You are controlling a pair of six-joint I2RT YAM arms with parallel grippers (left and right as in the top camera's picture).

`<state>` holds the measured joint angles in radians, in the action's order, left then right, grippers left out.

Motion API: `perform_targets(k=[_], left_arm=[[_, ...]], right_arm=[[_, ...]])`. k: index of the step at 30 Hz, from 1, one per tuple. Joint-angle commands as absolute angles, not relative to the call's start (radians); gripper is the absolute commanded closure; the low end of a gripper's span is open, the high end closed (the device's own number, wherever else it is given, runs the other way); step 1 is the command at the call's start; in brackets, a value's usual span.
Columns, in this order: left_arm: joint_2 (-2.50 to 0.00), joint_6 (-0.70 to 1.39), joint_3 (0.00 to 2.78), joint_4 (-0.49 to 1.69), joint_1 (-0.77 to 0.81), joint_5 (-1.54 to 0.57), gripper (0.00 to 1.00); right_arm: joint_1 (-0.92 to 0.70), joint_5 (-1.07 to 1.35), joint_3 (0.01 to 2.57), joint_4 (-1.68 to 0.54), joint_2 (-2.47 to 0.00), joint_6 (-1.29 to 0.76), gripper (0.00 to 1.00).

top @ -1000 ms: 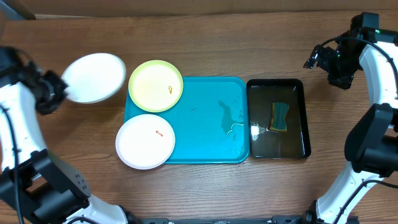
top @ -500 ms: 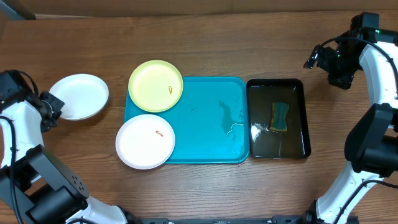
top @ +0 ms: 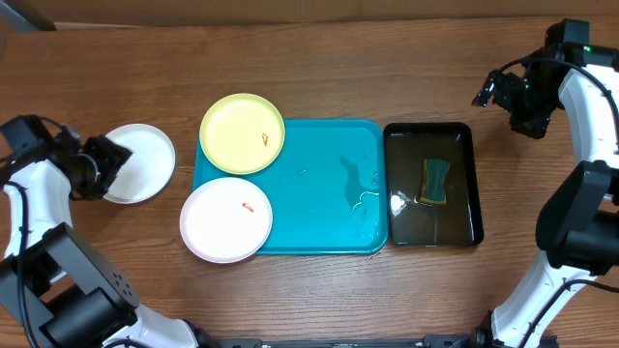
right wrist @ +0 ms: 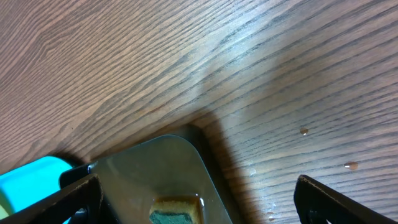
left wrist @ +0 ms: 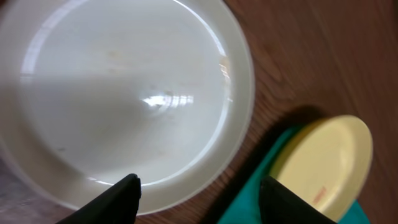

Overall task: Clean dirty plates on tray and stack at the side
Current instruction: 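Release the plate and move the left gripper to the lower white plate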

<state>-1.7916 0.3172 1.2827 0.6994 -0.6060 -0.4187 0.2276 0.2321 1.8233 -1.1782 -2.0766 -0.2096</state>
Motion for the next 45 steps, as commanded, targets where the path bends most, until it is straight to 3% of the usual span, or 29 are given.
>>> perform_targets(k=[1,8,14,23,27,28,31,32,35,42,45], left_arm=[[-1.766,0.237,1.292,0.711,-0.519,-0.596,0.41],[-1.766,0.228,1.292,0.765,-0.322,-0.422,0.4],[-1.706,0.22,1.292,0.884,-0.22,-0.385,0.55],[-1.377,0.242,1.291,1.172,-0.064,-0.214,0.47],[-1.301,0.347,1.29,1.267,-0.007,-0.004,0.47],[-1.291,0.373,1.289,1.283,-0.002,0.042,0.43],[-1.287,0.392,1.276,1.297,-0.005,0.065,0.03],[-1.29,0.398,1.269,1.296,-0.007,0.061,0.0],[-1.296,0.403,1.224,1.278,-0.007,0.059,0.01],[-1.302,0.451,1.047,1.18,-0.009,0.092,0.33],[-1.302,0.488,0.984,1.144,-0.026,0.128,0.33]], right_arm=[[0.231,0.237,1.839,-1.175,-2.046,-0.214,0.0],[0.231,0.237,1.839,-1.175,-2.046,-0.214,0.0],[0.231,0.237,1.839,-1.175,-2.046,-0.214,0.0],[0.231,0.237,1.839,-1.175,-2.046,-0.214,0.0],[0.231,0.237,1.839,-1.175,-2.046,-0.214,0.0],[0.231,0.237,1.839,-1.175,-2.046,-0.214,0.0],[0.231,0.237,1.839,-1.175,-2.046,-0.214,0.0],[0.231,0.237,1.839,-1.175,-2.046,-0.214,0.0],[0.231,0.237,1.839,-1.175,-2.046,-0.214,0.0],[0.231,0.237,1.839,-1.175,-2.046,-0.214,0.0],[0.231,0.237,1.839,-1.175,-2.046,-0.214,0.0]])
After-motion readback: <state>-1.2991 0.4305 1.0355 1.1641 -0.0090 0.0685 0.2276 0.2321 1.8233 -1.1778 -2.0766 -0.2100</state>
